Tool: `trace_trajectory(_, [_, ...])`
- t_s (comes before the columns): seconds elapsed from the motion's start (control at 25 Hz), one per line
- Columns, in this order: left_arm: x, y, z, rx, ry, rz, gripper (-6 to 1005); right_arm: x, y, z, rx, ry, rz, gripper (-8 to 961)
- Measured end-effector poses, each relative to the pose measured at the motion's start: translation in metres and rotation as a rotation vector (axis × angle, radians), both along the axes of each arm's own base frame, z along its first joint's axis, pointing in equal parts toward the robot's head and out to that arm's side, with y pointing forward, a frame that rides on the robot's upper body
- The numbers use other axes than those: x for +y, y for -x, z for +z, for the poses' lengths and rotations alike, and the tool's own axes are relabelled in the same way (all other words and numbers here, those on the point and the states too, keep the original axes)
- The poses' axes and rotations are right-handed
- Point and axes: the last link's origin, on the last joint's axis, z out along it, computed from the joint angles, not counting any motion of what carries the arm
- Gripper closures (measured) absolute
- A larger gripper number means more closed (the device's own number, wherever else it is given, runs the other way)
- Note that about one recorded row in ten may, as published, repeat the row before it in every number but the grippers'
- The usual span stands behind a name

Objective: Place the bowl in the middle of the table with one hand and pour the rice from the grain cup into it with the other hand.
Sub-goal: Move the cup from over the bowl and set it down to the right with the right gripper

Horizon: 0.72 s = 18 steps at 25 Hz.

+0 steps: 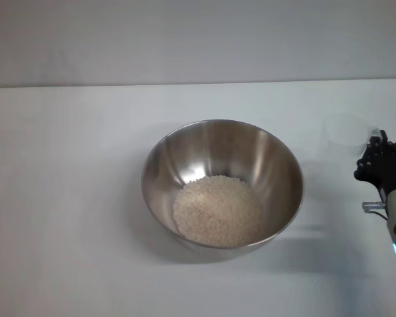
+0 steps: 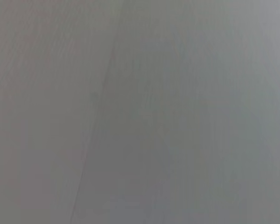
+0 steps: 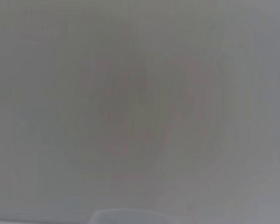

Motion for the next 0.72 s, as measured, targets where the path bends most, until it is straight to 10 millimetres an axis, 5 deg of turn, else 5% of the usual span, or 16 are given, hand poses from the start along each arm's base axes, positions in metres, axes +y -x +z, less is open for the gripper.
trace_trajectory(0.72, [0.002,-0.001,0.000,0.002,0.002,-0.004,827,0.012,-0.003,-0.008,-0.001,0.075,-0.011,937])
